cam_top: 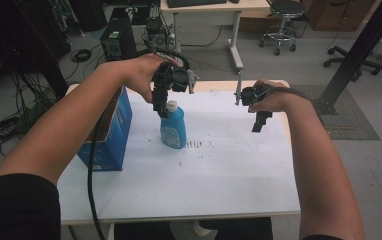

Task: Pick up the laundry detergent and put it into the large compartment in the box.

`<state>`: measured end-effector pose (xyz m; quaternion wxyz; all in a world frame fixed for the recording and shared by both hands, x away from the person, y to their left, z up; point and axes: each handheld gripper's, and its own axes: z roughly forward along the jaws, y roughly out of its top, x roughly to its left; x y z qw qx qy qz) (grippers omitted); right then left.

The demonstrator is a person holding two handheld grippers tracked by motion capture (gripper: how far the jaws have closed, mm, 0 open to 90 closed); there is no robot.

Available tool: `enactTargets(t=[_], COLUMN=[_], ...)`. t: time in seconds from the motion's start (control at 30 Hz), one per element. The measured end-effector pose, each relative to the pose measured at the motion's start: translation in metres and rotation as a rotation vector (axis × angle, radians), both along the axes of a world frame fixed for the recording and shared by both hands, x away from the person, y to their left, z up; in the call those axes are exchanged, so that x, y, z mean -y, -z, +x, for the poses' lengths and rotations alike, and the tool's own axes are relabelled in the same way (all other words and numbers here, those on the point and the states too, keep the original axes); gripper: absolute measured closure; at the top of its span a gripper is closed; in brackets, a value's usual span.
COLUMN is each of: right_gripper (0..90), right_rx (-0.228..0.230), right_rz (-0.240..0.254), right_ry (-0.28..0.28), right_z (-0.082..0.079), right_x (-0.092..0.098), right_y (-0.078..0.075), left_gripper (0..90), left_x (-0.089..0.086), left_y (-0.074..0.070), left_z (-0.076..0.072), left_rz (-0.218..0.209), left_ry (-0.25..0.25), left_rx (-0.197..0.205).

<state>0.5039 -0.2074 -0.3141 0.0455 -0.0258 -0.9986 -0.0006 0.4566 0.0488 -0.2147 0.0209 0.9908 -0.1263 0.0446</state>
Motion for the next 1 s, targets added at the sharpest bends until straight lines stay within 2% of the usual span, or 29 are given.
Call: enactTargets(t=[0.37,0.43,0.6,0.77,1.0], right_gripper=[5.5,5.6,5.6,5.6,5.6], right_rx=[-0.002,-0.002,-0.001,-0.001,-0.006], right_rz=[0.0,-0.004,-0.002,-0.002,-0.008], right_ry=[-0.003,0.0,0.003,0.001,0.001], right_z=[-0.001,-0.002,-0.001,-0.001,-0.001], right_x=[-0.003,-0.003,-0.002,-0.003,-0.003], right_y=[0.001,0.001,0.0,0.002,0.003], left_gripper=[0.2,0.2,0.2,0.2,0.2], left_x=[-0.002,-0.003,-0.003,-0.006,-0.005], left_y=[0.015,0.023,0.033,0.044,0.053], left_z=[0.006,0.008,0.009,0.012,0.014], left_rz=[0.014,0.006,0.028,0.031,0.036], left_ry=[0.006,0.005,0.007,0.014,0.011], left_rx=[-0.005,-0.021,-0.019,-0.025,-0.032])
